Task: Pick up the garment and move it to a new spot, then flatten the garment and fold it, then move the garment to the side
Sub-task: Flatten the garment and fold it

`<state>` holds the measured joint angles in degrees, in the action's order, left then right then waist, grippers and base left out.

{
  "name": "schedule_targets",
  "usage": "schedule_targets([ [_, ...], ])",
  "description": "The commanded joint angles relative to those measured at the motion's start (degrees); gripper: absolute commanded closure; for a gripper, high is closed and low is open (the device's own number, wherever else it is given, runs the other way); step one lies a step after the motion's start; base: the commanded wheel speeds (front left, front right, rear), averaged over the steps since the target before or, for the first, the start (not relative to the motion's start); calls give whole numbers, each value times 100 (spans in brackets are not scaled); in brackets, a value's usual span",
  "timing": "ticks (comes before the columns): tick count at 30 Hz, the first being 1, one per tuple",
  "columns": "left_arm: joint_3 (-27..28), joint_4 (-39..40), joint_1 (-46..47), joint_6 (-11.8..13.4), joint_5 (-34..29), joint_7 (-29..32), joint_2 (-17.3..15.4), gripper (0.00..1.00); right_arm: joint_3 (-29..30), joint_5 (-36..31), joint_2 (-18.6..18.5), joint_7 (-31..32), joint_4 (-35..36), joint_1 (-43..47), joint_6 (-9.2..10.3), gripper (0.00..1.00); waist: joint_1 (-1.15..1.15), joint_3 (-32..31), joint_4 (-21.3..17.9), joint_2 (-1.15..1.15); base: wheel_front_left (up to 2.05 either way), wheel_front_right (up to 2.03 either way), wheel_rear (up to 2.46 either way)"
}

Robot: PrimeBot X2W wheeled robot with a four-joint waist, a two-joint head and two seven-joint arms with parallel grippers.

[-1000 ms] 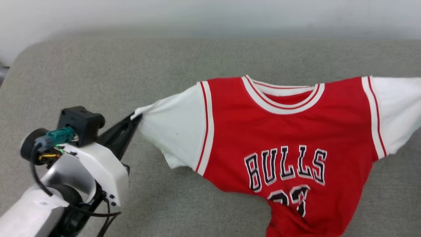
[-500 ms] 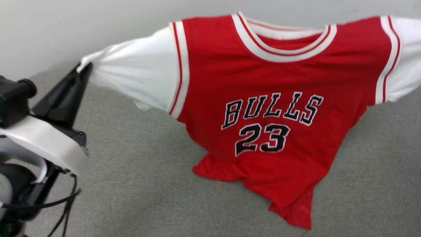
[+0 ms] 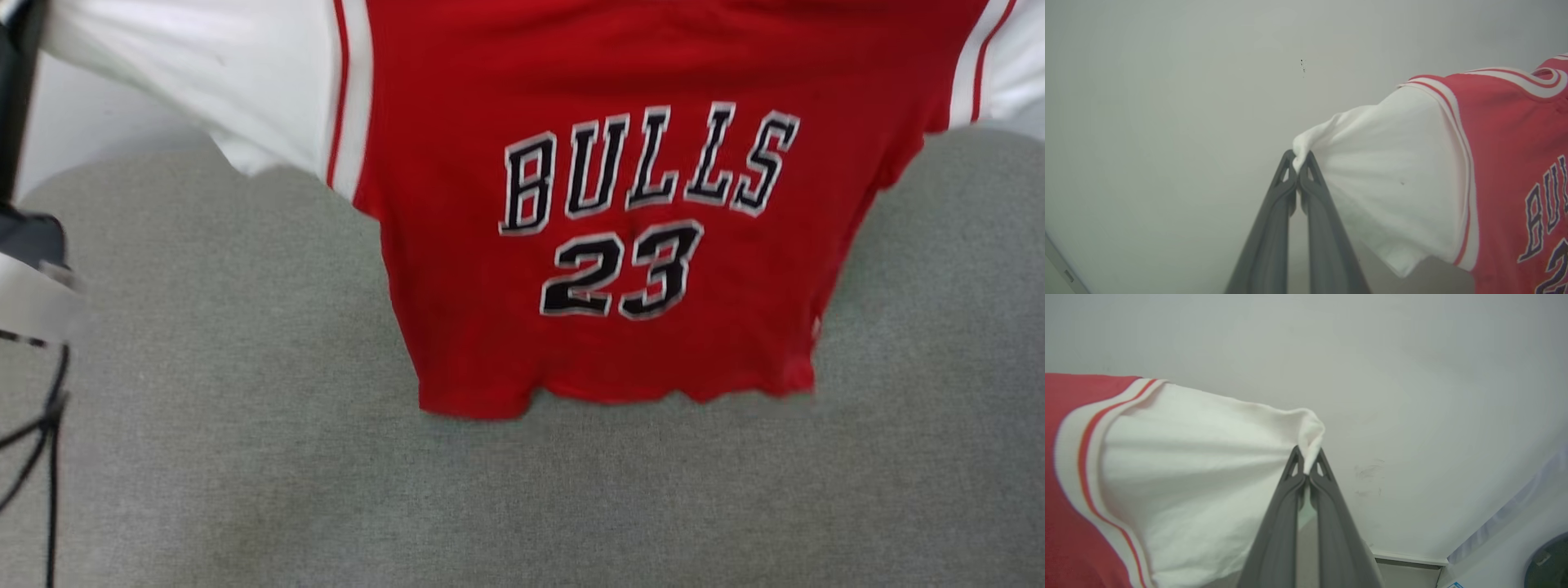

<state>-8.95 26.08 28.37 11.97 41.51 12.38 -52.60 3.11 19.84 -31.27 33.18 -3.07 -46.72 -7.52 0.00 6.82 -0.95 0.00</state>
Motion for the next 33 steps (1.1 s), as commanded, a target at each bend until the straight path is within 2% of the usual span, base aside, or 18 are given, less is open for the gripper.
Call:
schedule_targets([
  [1,61,-54,157,-35,30,4,-50,100,2,-25,-28,-54,-12,-159,6,100,0,159,-13,0,0,0,0],
  [6,-4,-398,837,-464,74,143,-260,100,-88,-218,-45,-282,-179,-754,6,100,0,683,-13,0,0,0,0],
  [11,-232,-990,1935,-951,-36,316,-349,100,-124,-399,-9,-647,-621,-1542,8,100,0,1326,37,0,0,0,0],
  [16,-569,-1775,3396,-1405,-324,410,-133,100,-139,-705,14,-1029,-1291,-2479,9,100,0,1909,81,0,0,0,0],
  [19,-818,-2395,4295,-1598,-571,377,112,100,-123,-959,57,-1296,-1766,-3028,9,100,0,2197,104,0,0,0,0],
  [24,-1168,-3435,5664,-1789,-987,141,489,100,-87,-1243,141,-1820,-2532,-3910,10,100,0,2608,117,0,0,0,0],
  [33,-1714,-4855,7246,-1913,-1370,-538,1002,100,155,-1795,399,-2645,-3525,-5031,10,100,0,3088,158,0,0,0,0],
])
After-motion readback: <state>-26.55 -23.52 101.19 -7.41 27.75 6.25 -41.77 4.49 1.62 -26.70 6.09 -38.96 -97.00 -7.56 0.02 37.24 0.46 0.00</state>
